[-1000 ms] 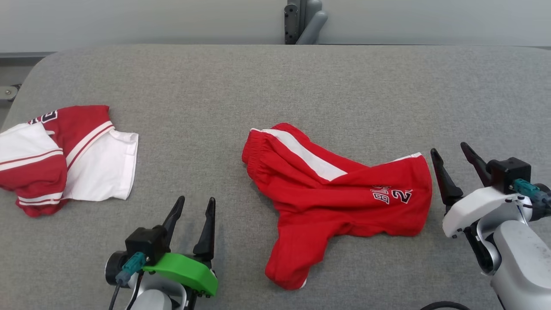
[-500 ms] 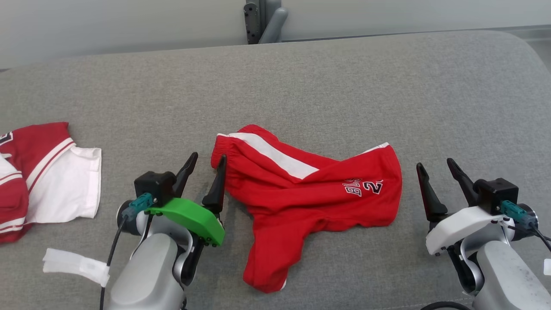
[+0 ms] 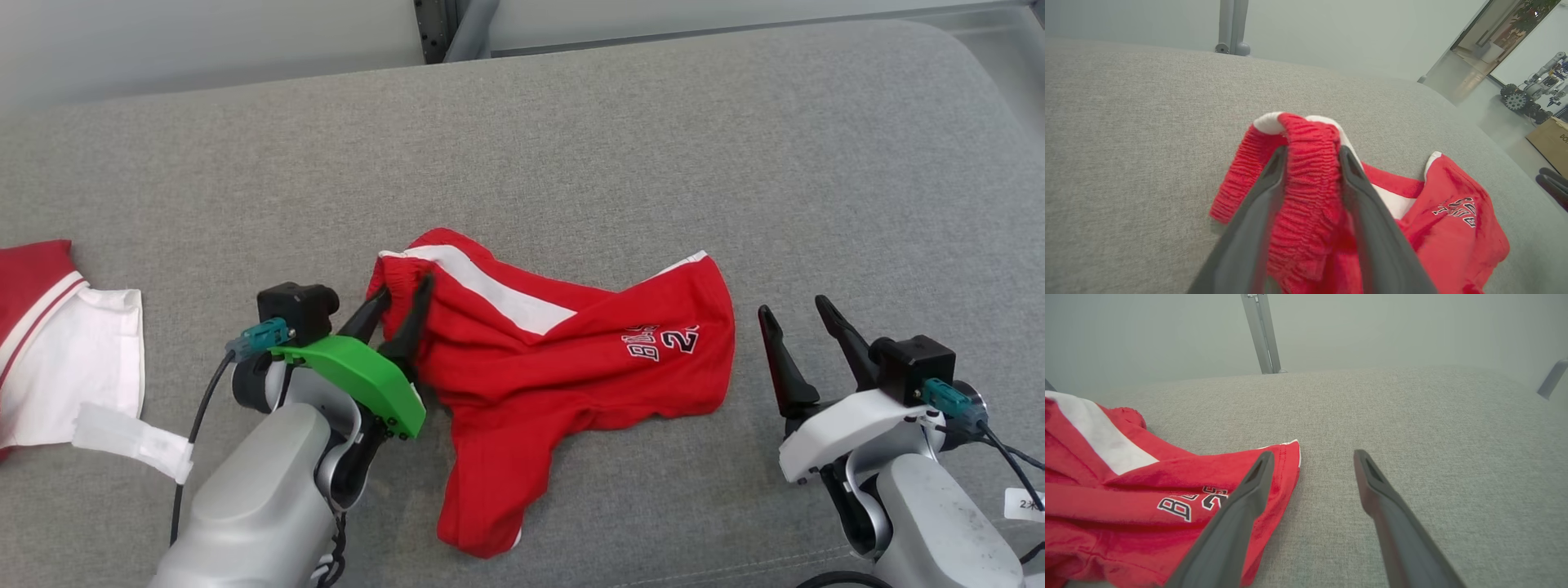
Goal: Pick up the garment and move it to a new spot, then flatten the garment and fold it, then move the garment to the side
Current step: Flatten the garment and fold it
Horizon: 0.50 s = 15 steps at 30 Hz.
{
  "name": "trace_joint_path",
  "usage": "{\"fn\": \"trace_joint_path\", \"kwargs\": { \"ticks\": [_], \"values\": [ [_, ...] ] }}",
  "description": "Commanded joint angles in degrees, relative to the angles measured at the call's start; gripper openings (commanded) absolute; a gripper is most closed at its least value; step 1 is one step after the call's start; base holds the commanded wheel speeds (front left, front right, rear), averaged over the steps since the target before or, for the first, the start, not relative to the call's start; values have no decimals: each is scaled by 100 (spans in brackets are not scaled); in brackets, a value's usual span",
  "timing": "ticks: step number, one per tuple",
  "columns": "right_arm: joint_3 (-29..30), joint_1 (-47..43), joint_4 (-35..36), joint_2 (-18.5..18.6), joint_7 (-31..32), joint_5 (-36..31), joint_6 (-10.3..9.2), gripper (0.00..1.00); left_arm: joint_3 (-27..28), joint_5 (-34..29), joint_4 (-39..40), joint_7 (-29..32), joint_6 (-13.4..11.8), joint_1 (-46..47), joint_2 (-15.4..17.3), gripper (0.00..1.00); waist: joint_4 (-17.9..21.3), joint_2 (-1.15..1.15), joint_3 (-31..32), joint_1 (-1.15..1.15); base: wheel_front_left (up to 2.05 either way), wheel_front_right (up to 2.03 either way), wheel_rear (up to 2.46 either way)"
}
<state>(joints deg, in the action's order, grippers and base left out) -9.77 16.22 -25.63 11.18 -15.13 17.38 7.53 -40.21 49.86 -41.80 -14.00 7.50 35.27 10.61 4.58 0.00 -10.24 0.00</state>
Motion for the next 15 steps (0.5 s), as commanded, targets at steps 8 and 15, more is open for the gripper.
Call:
{"fn": "trace_joint_path", "kwargs": {
  "ticks": [8, 15],
  "values": [
    [49, 95, 83, -71, -3, 109, -8, 100, -706, 113, 236, -119, -5, 960, 251, 0, 127, 0, -146, 0, 0, 0, 0],
    [174, 41, 66, -158, -3, 100, -8, 100, 228, -865, 1370, -118, -5, 1737, -134, 0, 143, 0, -144, 0, 0, 0, 0]
  ]
}}
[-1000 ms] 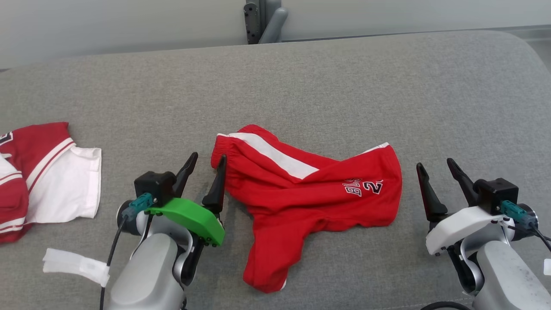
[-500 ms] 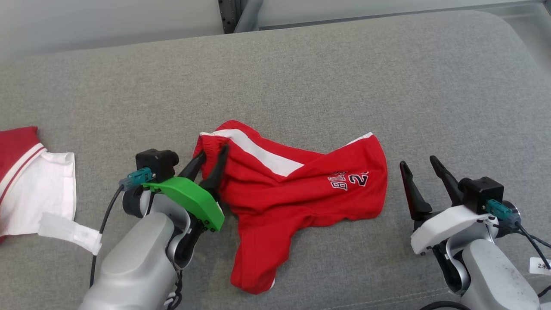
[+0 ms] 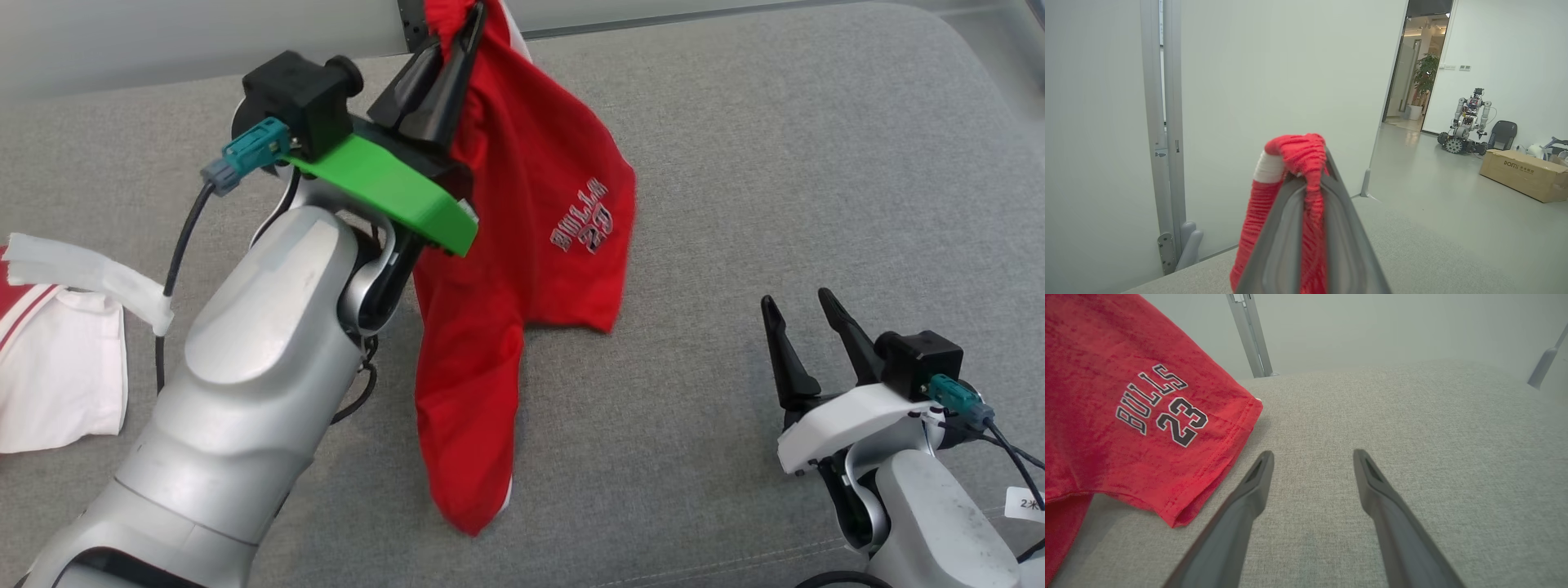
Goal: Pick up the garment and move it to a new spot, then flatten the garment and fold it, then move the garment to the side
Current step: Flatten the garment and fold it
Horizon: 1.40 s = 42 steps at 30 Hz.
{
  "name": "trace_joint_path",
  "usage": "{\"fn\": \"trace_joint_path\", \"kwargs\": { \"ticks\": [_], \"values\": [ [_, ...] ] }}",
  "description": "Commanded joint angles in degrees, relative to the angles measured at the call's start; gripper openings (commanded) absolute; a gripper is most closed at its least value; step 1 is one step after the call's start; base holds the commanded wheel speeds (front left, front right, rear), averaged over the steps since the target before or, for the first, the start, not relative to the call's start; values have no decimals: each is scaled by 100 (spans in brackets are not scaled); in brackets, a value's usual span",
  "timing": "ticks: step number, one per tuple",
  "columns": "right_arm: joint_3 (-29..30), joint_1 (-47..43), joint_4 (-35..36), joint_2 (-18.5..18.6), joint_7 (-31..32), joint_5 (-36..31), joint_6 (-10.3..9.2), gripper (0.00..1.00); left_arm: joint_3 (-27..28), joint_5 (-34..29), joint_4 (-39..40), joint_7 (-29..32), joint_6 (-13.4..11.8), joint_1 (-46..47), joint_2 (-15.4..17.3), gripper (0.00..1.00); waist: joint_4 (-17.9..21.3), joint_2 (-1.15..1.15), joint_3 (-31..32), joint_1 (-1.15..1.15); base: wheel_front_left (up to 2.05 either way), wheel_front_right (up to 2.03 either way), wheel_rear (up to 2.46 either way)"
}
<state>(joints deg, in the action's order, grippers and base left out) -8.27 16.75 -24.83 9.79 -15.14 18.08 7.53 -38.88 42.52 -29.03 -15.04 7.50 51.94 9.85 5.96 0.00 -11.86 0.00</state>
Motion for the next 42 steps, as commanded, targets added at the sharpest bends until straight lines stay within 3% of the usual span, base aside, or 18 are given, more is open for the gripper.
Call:
{"fn": "trace_joint_path", "kwargs": {
  "ticks": [1, 9, 11, 17, 22, 26, 28, 34, 36, 37, 38, 42],
  "values": [
    [29, -19, -28, -39, -2, 30, -8, 100, 146, -291, 211, -15, -5, 126, -135, 0, 10, 0, 30, 0, 0, 0, 0],
    [99, -29, -89, -222, -2, 46, -8, 100, 300, -982, 952, -16, -5, 614, -469, 0, 71, 0, 57, 0, 0, 0, 0],
    [166, -78, -78, -294, -2, 23, -7, 100, 30, -1150, 1251, -9, -6, 561, -427, 0, 53, 0, 32, 0, 0, 0, 0],
    [299, -156, -52, -336, -2, 5, -7, 100, -1405, -770, 1450, -11, -9, -318, 372, 0, -117, 0, -35, 0, 0, 0, 0],
    [335, -234, -54, -255, -2, -28, -8, 100, -2018, -133, 1030, -12, -9, -1439, 972, 0, -337, 0, -29, 0, 0, 0, 0],
    [305, -223, -52, -164, -2, -26, -7, 100, -1815, 182, 565, -12, -9, -2135, 1131, 0, -546, 0, 40, 0, 0, 0, 0],
    [264, -204, -40, -133, -1, -23, -7, 100, -1545, 198, 321, -11, -9, -2339, 1132, 7, -636, 0, 82, 0, 0, 0, 0],
    [37, -169, -32, -180, -1, 3, -7, 100, -310, -476, -289, -11, -9, -2694, 1009, 14, -770, 0, 204, 0, 0, 0, 0],
    [-43, -145, -44, -200, -1, 29, -8, 100, 92, -718, -433, -11, -9, -2785, 925, 23, -771, 0, 226, 0, 0, 0, 0],
    [-74, -134, -44, -206, -1, 42, -8, 100, 323, -865, -515, -11, -9, -2813, 894, 55, -770, 0, 229, 0, 0, 0, 0],
    [-108, -131, -48, -217, -1, 59, -7, 100, 514, -972, -612, -11, -11, -2871, 836, 100, -770, 0, 234, 0, 0, 0, 0],
    [-230, -124, -60, -233, -1, 118, -7, 100, 1133, -1415, -816, -11, -46, -3030, 525, 100, -795, 0, 263, 0, 0, 0, 0]
  ]
}}
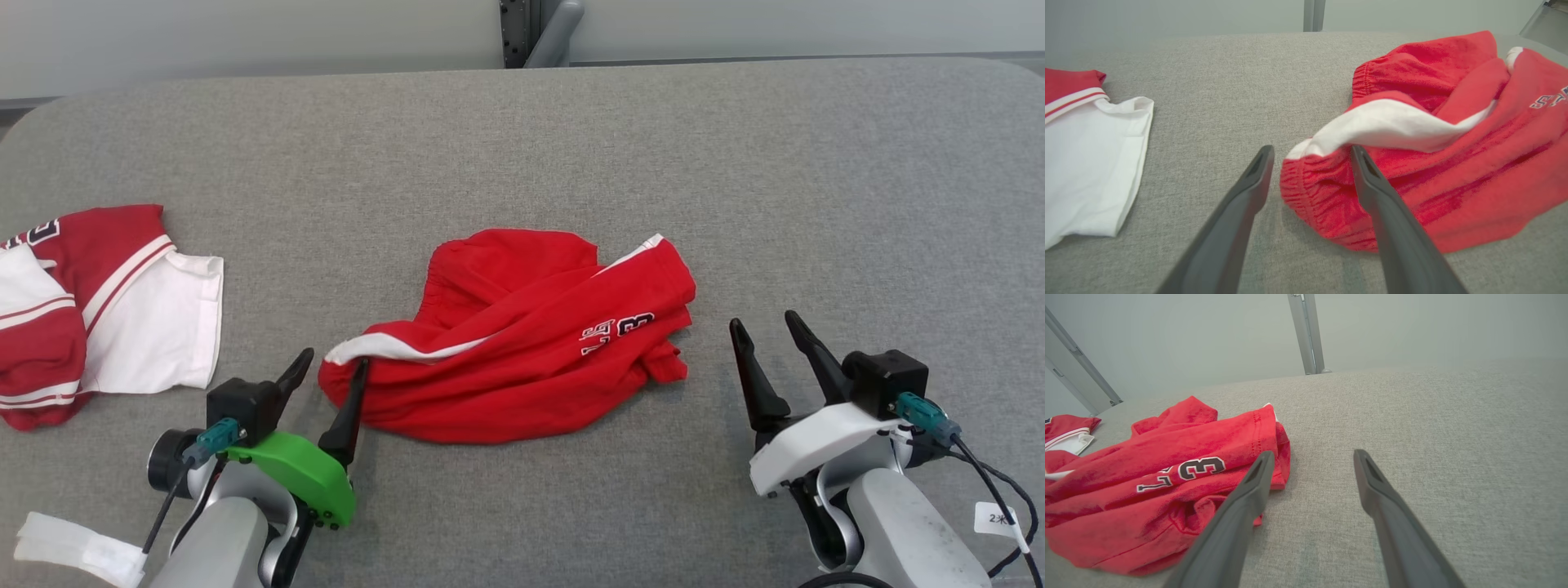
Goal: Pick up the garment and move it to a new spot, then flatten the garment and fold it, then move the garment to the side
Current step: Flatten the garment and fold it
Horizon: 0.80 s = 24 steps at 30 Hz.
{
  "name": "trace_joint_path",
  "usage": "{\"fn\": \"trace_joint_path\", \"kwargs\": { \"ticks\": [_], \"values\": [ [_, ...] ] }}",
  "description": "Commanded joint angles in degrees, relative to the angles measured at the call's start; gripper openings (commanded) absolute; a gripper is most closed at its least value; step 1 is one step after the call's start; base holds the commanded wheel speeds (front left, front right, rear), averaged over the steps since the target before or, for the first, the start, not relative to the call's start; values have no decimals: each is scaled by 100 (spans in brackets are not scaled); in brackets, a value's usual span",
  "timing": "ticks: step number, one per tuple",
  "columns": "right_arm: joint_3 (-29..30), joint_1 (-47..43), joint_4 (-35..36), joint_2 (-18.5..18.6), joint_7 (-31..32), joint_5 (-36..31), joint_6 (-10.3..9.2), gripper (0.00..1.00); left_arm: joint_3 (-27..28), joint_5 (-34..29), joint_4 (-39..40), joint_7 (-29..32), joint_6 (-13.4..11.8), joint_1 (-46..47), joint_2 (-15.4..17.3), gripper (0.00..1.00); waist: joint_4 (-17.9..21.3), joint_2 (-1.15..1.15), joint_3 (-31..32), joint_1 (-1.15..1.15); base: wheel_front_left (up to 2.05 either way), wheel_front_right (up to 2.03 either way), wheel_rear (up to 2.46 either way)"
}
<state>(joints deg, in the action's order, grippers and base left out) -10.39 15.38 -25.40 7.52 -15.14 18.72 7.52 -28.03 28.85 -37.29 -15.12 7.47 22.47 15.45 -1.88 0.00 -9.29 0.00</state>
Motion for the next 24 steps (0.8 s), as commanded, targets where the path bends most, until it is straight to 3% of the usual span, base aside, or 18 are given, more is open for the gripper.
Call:
{"fn": "trace_joint_path", "kwargs": {
  "ticks": [1, 4, 7, 15, 24],
  "values": [
    [-55, 27, -3, -9, -1, 62, -7, 100, 231, -164, 45, -3, -84, -109, -111, 100, -25, 0, 9, 0, 0, 0, 0],
    [-207, 158, 0, 8, -2, 123, -6, 100, 750, -421, 189, -2, -187, -324, -387, 100, -83, 0, 0, 0, 0, 0, 0],
    [-419, 345, -16, 30, -1, 206, -6, 100, 1102, -727, 406, -3, -130, -498, -640, 100, -185, 0, -49, 0, 0, 0, 0],
    [-622, 874, -441, 201, -1, 448, -7, 100, 1331, -1175, 583, -3, -5, -749, -1029, 100, -506, 0, -126, 0, 0, 0, 0],
    [-634, 866, -943, 259, -1, 651, -6, 100, 1305, -1143, 723, -3, 4, -821, -1159, 100, -681, 0, -190, 0, 0, 0, 0]
  ]
}}
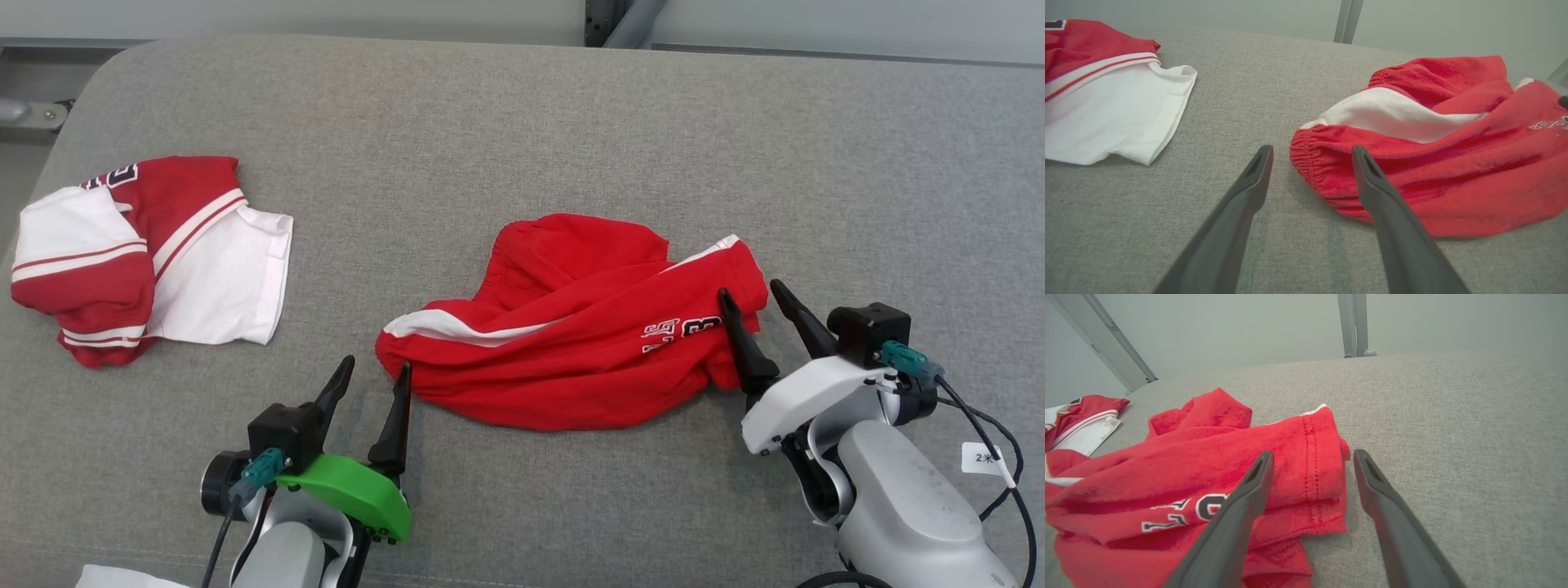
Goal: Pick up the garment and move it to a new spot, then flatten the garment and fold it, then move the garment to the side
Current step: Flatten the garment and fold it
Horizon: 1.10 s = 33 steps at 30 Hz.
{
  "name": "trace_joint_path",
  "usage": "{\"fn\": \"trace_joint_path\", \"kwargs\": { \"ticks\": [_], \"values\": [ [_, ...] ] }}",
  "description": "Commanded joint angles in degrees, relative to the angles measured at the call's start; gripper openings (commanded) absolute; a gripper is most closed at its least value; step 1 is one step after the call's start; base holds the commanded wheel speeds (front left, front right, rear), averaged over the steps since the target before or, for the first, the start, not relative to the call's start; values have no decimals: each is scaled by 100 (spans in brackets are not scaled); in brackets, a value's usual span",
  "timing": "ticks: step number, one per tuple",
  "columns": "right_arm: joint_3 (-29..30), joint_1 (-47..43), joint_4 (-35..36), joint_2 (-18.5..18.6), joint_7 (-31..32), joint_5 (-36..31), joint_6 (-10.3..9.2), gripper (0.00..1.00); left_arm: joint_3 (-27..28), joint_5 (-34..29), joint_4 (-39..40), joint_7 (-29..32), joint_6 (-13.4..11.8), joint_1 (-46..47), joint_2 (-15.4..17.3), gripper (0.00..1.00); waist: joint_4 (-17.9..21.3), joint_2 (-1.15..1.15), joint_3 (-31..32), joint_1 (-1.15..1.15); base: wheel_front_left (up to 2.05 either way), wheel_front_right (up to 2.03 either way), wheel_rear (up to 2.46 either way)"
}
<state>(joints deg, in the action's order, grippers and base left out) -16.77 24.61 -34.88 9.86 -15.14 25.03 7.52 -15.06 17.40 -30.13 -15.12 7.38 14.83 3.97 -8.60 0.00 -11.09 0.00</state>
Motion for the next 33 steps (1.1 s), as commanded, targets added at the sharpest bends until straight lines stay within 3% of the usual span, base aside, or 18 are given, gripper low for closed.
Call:
{"fn": "trace_joint_path", "kwargs": {
  "ticks": [1, 2, 3, 4, 5, 6, 11, 16, 21, 24, 27, 33],
  "values": [
    [-2, -60, -25, 20, -1, 38, -6, 100, -3, 6, 17, -3, 13, -52, -13, 100, -19, 0, -23, 0, 0, 0, 0],
    [-21, -54, -57, 20, -1, 74, -6, 100, -13, 17, 28, -3, 14, -41, -18, 100, -28, 0, -39, 0, 0, 0, 0],
    [-37, -38, -86, 22, -1, 103, -6, 81, -25, 31, 43, -3, 14, -26, -22, 100, -38, 0, -55, 0, 0, 0, 0],
    [-46, -16, -111, 27, -1, 128, -6, 75, -35, 47, 58, -3, 14, -11, -25, 100, -48, 0, -71, 0, 0, 0, 0],
    [-55, 8, -139, 26, -1, 156, -7, 14, -41, 60, 67, -3, 14, 2, -28, 100, -57, 0, -86, 0, 0, 0, 0],
    [-61, 41, -160, 29, -1, 172, -6, 0, -43, 69, 78, -3, 14, 14, -30, 100, -66, 0, -100, 0, 0, 0, 0],
    [-153, 134, -21, 17, -2, 265, -6, 0, -36, 103, 66, -3, 14, -16, -10, 100, -46, 0, -98, 0, 0, 0, 0],
    [-458, -230, 630, 99, -1, 349, -6, 0, 110, 101, 19, -3, 14, -232, 49, 100, 134, 0, 189, 0, 0, 0, 0],
    [-1020, -885, 1625, 444, -1, 671, -6, 0, 208, 74, -53, -3, 15, -429, 50, 100, 337, 0, 595, 0, 0, 0, 0],
    [-1466, -1357, 2021, 830, -1, 824, -7, 0, 254, 64, -75, -3, 15, -497, 43, 100, 447, 0, 769, 0, 0, 0, 0],
    [-1621, -1623, 2023, 1035, -1, 973, -6, 0, 287, 43, -95, -3, 15, -540, 36, 100, 534, 0, 852, 0, 0, 0, 0],
    [-1575, -1820, 1684, 1036, -2, 1069, -6, 0, 267, 40, -142, -3, 15, -571, 33, 100, 590, 0, 883, 0, 0, 0, 0]
  ]
}}
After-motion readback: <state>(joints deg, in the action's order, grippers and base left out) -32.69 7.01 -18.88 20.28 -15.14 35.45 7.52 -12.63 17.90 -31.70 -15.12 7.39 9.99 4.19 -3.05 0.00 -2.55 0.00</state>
